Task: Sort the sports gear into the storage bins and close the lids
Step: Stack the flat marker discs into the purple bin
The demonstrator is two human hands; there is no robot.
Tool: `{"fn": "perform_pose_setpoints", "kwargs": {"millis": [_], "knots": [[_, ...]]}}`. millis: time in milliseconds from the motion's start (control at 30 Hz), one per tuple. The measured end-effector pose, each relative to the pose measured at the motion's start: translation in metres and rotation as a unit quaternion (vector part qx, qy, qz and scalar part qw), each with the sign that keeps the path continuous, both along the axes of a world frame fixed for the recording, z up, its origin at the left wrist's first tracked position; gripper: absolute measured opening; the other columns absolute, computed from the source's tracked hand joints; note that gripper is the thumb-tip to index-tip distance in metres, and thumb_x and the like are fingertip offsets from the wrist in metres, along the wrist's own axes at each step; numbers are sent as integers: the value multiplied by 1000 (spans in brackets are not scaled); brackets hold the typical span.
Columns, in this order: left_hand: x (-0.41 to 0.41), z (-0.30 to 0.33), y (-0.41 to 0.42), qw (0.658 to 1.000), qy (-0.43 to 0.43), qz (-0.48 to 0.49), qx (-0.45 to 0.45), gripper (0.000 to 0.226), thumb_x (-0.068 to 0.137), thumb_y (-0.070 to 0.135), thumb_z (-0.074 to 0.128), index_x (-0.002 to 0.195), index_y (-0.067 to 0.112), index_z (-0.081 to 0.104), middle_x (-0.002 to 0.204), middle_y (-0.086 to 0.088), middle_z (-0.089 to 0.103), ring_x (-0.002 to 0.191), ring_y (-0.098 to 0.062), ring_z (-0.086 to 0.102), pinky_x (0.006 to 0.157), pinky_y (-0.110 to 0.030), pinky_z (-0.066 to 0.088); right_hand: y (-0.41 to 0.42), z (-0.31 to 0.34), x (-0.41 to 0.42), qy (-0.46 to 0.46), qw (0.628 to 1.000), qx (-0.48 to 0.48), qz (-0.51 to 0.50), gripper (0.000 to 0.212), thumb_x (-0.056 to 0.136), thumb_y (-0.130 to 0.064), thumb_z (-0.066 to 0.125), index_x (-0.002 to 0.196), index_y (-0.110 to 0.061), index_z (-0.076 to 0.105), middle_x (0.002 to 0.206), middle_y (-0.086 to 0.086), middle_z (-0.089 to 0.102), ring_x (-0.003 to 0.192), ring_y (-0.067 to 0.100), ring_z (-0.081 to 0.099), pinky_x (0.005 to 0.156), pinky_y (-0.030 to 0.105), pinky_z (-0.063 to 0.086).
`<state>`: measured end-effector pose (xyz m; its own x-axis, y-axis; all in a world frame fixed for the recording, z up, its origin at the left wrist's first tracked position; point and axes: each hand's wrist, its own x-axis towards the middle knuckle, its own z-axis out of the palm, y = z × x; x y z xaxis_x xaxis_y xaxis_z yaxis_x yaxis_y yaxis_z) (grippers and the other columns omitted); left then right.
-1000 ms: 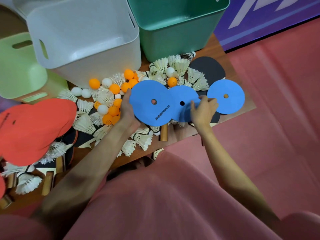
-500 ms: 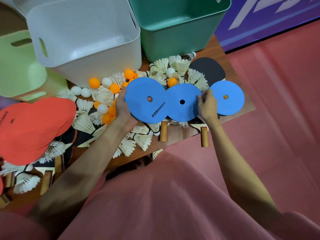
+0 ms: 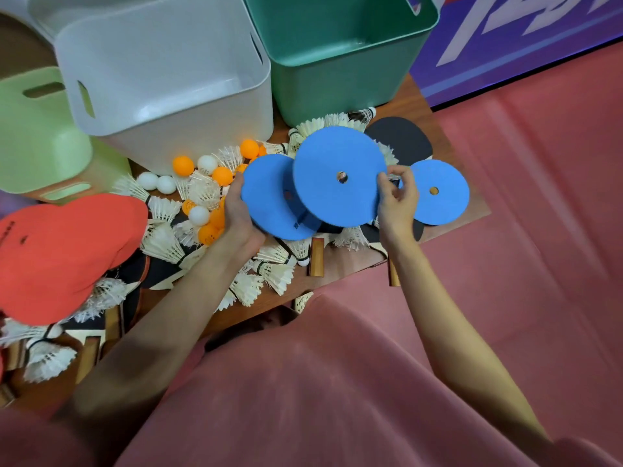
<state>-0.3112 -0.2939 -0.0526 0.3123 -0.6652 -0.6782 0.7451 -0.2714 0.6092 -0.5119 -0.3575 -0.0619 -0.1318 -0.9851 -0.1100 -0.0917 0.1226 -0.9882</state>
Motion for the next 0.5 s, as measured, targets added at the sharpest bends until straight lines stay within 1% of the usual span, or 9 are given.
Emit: {"fn": "perform_pose_setpoints", "kwargs": {"millis": [100,167,233,333,400,433,500], "knots": [[-12,1,-4,1000,-15,-20,1,51,101,50,29,124,18,62,119,-8,68,112,-29,62,99,-48,48,9,-3,17,-3,999,0,50,6,95,0,46,93,-5,46,58,-4,40,45,-3,38,46,17,29],[-19,1,-6,999,-17,-37,0,53,100,51,28,125,18,61,121,-9,67,113,-31,61,97,-49,49,12,-12,21,13,997,7,69,10,95,-2,48,90,-10,47,51,-8,40,43,0,36,46,20,27],[-26,2,-8,999,-9,-50,7,54,99,54,29,124,18,61,121,-10,67,111,-32,62,95,-50,50,13,-19,21,33,997,12,66,13,95,-6,51,87,-16,48,47,-12,41,44,1,35,47,20,27],[-37,4,-10,997,-13,-71,16,54,98,56,28,115,20,65,114,-10,69,104,-32,65,87,-47,54,14,-23,13,63,997,1,55,9,93,-6,55,85,-10,51,56,-6,42,49,0,38,51,14,29],[-44,7,-12,996,-14,-82,21,54,98,57,28,108,22,67,106,-7,71,98,-31,67,82,-44,55,13,-26,3,82,995,2,52,8,91,-8,58,83,-8,56,63,-4,48,54,-1,42,55,12,33],[-47,10,-14,996,-13,-83,25,53,98,57,28,106,22,67,103,-6,71,96,-30,67,82,-44,55,13,-26,-2,97,994,5,49,8,91,-9,59,83,-7,59,68,-2,53,57,-1,44,57,11,35],[-53,13,-19,996,-7,-87,32,52,98,58,29,110,22,65,104,-6,70,98,-31,66,85,-46,54,11,-34,-18,124,992,13,19,11,91,-13,58,86,-5,63,77,1,59,63,0,50,62,15,39]]}}
